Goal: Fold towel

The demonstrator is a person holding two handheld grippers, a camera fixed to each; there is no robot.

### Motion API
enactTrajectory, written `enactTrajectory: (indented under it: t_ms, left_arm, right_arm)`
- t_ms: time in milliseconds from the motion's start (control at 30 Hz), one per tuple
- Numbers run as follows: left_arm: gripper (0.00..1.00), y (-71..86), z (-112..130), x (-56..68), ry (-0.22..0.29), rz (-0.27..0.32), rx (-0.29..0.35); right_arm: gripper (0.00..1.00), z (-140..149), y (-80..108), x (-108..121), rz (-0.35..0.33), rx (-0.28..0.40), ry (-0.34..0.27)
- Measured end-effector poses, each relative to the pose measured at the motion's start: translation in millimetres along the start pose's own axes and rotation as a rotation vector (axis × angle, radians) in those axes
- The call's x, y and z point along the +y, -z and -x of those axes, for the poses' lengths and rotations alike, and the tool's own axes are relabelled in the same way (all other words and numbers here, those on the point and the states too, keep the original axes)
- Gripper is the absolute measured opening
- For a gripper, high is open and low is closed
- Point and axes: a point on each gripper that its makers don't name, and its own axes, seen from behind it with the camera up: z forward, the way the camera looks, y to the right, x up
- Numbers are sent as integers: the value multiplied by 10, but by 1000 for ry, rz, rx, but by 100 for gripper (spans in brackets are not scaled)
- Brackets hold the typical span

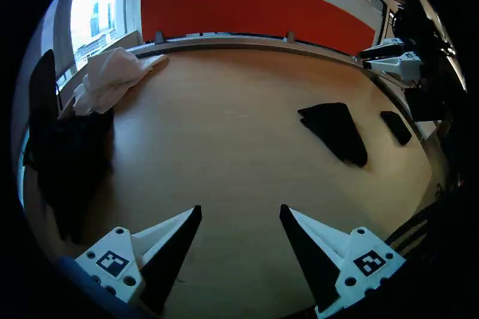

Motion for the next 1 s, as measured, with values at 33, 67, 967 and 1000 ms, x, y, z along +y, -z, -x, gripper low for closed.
enactTrajectory:
  t_ms: [33,67,967,1000]
  left_arm:
    - [97,2,2,-2,0,-1,0]
    - [97,4,4,-3,0,-1,0]
    - [97,7,104,-45,18,-12,-17]
    - [97,5,107,-50,19,-13,-17]
  right_arm:
    - [68,4,-6,-4,0,1,-2]
    - [68,8,-12,-8,1,1,-3]
    - [75,362,-399,-201,-42,-39,-24]
    - [75,382,-418,-205,-43,-42,-25]
